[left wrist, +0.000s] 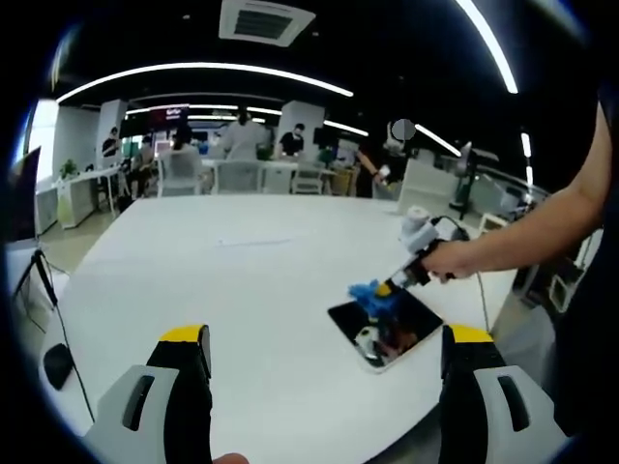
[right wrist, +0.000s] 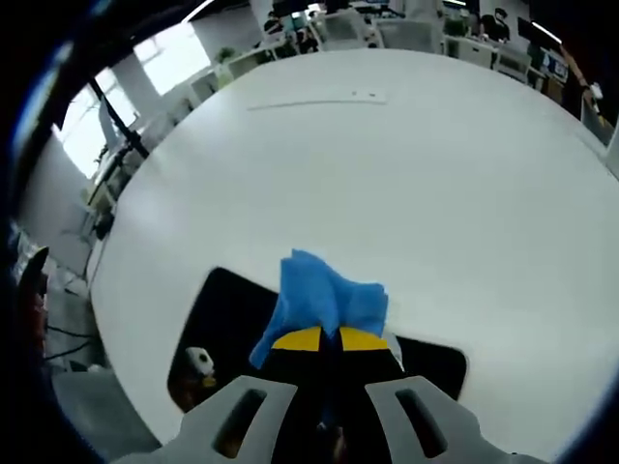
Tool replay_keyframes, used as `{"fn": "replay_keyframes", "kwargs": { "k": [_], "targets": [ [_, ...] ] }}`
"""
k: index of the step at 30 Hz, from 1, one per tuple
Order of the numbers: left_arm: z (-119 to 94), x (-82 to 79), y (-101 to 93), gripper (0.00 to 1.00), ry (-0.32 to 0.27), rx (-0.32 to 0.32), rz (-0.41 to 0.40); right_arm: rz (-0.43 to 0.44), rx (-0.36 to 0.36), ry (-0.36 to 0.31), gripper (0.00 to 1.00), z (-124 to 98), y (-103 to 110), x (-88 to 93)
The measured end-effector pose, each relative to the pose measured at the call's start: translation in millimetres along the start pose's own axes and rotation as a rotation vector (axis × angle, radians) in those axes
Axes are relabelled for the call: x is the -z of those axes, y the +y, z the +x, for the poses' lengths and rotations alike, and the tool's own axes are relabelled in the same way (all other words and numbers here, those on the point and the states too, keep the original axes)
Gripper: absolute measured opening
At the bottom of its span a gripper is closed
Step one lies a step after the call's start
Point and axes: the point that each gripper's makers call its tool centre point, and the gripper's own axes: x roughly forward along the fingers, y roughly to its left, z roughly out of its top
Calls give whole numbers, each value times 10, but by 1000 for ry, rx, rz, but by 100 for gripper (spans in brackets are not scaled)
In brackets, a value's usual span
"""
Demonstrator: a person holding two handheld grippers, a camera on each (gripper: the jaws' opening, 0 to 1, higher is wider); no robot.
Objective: Wipe the mirror surface with the cleaning cloth until all visible marks leave the cleaned area.
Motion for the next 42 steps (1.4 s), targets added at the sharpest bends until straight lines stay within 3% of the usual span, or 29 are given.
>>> {"fn": "replay_keyframes", "kwargs": {
  "k": [15, 18, 21, 25, 34, 42],
  "targets": [
    [35, -62, -130, 99, -16, 0, 0, 41, 31, 20, 0, -184, -301, 146],
    [84, -25, -142, 99, 3, -3, 10, 44, 22, 11, 0, -178, -286, 140],
    [92, -95, -146, 99, -13, -23, -2, 14, 24, 23, 0, -174, -280, 135],
    [131, -84, -209, 99, 13, -25, 10, 80, -13, 17, 0, -161, -310, 130],
    [244, -133, -395, 99, 15, -39, 13, 57, -21, 33, 0, -177, -417, 163],
    [295, -38, -488, 99, -10, -79, 21, 0, -33, 37, 0, -191, -387, 170]
  ]
}}
